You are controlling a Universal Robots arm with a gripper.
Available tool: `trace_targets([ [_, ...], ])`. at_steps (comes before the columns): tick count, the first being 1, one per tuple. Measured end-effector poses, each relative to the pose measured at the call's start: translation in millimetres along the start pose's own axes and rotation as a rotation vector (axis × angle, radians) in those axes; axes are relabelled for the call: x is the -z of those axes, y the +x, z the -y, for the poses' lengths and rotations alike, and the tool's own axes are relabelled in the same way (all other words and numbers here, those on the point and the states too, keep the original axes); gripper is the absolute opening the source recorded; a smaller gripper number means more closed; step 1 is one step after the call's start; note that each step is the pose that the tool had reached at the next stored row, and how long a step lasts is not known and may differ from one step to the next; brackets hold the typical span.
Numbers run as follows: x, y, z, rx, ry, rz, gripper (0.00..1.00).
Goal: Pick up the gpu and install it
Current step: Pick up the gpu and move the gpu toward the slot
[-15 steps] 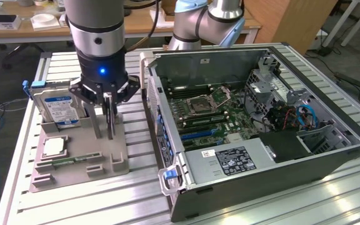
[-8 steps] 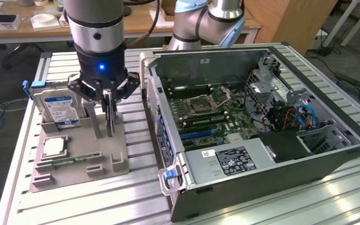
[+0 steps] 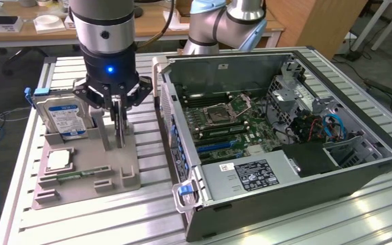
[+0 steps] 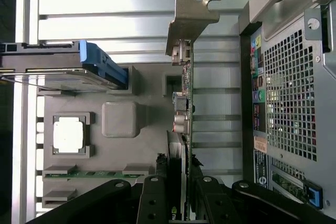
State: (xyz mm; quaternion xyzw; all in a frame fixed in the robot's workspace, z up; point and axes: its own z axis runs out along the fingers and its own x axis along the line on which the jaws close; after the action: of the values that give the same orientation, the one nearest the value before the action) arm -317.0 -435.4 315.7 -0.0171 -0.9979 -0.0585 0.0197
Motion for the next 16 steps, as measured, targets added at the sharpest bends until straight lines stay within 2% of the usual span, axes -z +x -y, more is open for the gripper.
trace_targets([
  [1, 0.6, 0.0, 0.0, 0.000, 0.0036, 0.0000, 0.27],
  [2, 1.2, 0.0, -0.1, 0.000, 0.0045, -0.0002, 0.27],
  [16, 12.2, 0.5, -1.4, 0.000, 0.0047, 0.0001, 0.27],
])
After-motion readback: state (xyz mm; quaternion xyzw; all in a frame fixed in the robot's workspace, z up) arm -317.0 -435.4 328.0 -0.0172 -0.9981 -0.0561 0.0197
